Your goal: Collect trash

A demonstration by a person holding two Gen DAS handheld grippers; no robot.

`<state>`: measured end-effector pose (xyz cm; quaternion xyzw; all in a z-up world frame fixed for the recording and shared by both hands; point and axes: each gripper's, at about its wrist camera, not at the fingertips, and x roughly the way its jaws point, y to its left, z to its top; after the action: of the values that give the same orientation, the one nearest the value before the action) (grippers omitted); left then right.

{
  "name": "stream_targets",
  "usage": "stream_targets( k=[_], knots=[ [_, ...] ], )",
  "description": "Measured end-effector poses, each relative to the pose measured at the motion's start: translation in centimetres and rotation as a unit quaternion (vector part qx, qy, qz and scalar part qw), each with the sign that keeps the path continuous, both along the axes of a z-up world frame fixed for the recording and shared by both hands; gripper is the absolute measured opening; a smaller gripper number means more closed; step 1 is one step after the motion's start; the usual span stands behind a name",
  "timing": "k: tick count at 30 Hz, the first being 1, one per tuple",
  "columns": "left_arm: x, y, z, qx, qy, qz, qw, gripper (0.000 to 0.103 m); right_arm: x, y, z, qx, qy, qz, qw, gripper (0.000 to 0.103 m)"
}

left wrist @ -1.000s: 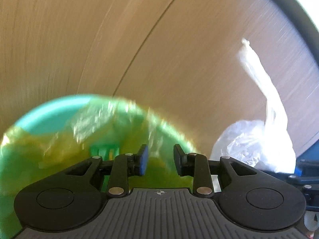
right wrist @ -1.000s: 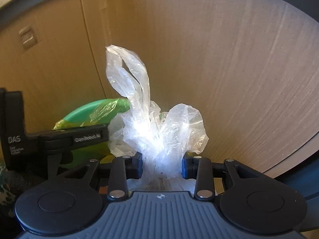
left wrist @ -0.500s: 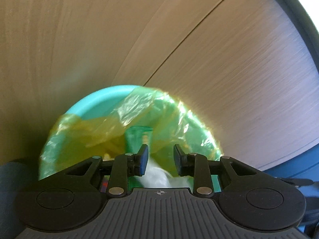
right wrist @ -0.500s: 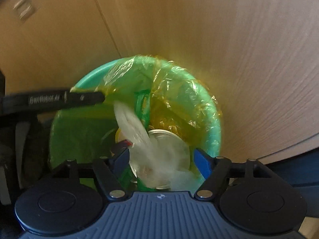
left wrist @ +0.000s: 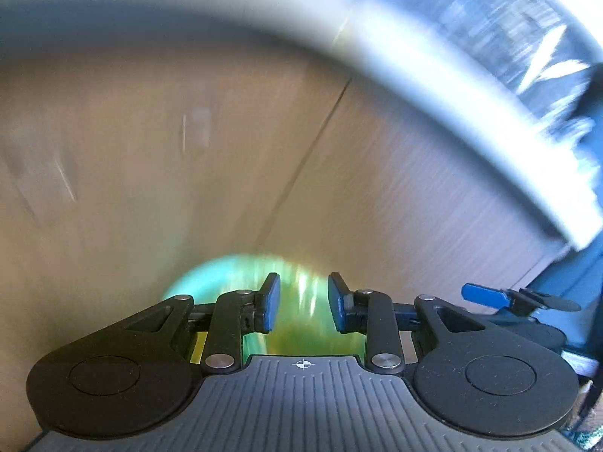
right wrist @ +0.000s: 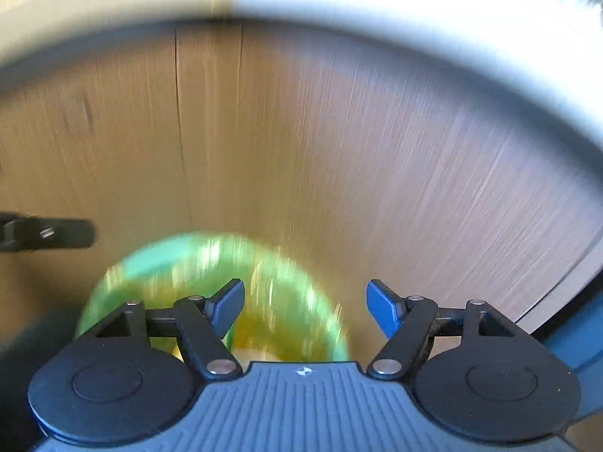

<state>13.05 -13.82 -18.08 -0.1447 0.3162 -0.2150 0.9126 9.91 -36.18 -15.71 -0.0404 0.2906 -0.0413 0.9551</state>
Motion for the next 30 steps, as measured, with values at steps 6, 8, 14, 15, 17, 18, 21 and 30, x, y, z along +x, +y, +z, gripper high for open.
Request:
stream_targets(
  k=[6, 8, 14, 15, 17, 18, 21, 30],
  knots=[
    [-7.6, 3.6, 11.9, 0.089, -0.195, 0.067, 0.9745, 0.031, -4.0, 5.4, 9.0, 0.099, -0.131, 0.034, 0.986, 0.089],
    [-9.5, 5.0, 14.9, 0.118, -0.222, 0.089, 0.9638, 0.023, -4.9, 8.1, 11.4, 0.079, -0.153, 0.054, 0.984, 0.09],
    [-13.6, 6.1, 16.9, 0.18, -0.253, 0.156, 0.9376, 0.021, -8.4, 13.0, 14.0, 0.09, -0.189, 0.073, 0.975, 0.098],
    [-14.2, 6.6, 17.0, 0.175, -0.253, 0.154, 0.9391, 0.021, -8.9, 13.4, 13.9, 0.09, -0.187, 0.076, 0.975, 0.098],
    [-14.5, 7.6, 16.9, 0.163, -0.239, 0.149, 0.9457, 0.021, -9.6, 14.5, 13.9, 0.08, -0.182, 0.08, 0.977, 0.098],
    [-14.5, 7.9, 16.8, 0.161, -0.232, 0.151, 0.9472, 0.021, -9.8, 15.0, 13.9, 0.071, -0.182, 0.081, 0.977, 0.098],
    [-15.2, 8.7, 17.0, 0.158, -0.221, 0.157, 0.9496, 0.021, -10.3, 16.3, 14.0, 0.058, -0.18, 0.081, 0.978, 0.098],
    [-15.3, 9.8, 16.6, 0.148, -0.207, 0.166, 0.9527, 0.021, -9.8, 17.2, 13.6, 0.055, -0.167, 0.083, 0.981, 0.098]
  ],
)
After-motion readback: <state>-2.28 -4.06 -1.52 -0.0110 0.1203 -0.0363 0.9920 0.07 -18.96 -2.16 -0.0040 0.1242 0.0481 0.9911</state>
